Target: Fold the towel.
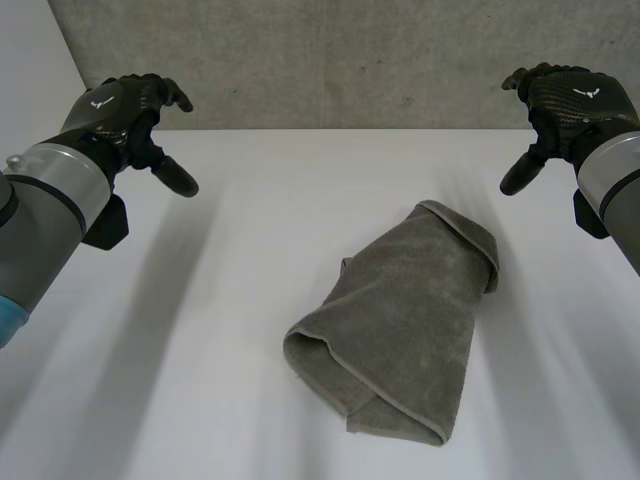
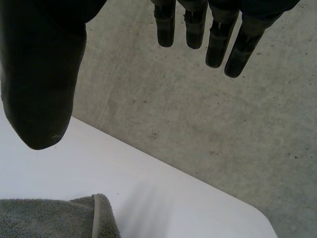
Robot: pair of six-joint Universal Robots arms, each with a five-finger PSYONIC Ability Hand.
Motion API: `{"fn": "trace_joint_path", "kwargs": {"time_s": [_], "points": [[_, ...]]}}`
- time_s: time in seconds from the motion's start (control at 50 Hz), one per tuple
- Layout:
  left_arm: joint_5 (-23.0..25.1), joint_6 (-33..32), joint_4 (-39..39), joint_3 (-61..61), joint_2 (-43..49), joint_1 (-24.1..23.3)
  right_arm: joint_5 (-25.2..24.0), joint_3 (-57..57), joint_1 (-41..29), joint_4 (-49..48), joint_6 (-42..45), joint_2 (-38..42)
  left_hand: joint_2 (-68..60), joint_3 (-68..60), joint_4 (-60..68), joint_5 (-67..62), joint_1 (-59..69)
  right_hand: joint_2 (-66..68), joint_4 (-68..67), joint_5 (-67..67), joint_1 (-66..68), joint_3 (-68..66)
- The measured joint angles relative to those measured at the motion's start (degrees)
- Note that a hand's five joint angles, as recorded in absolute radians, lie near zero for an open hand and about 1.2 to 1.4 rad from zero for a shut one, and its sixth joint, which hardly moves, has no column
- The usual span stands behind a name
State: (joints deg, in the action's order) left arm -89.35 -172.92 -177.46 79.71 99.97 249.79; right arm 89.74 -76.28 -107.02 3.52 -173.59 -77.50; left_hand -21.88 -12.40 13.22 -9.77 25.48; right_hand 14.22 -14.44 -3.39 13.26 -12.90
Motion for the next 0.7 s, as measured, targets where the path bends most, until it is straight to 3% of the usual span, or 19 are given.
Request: {"fn": "trace_joint_path", "kwargs": {"time_s": [0.54,0.7], "points": [[0.4,-0.3,-0.4,0.5,0.1,-0.2,-0.3,0.0,0.2,0.5,0.3,-0.2,4.2,0.0,0.0,3.9,-5.3,0.0,0.0,0.0,0.0,0.0],[6.9,-2.9,-3.5,3.5,1.2,-2.5,-5.5,-2.0,0.0,8.5,3.8,-1.8,5.1,0.0,0.0,4.8,-6.3,0.0,0.0,0.0,0.0,0.0]]}}
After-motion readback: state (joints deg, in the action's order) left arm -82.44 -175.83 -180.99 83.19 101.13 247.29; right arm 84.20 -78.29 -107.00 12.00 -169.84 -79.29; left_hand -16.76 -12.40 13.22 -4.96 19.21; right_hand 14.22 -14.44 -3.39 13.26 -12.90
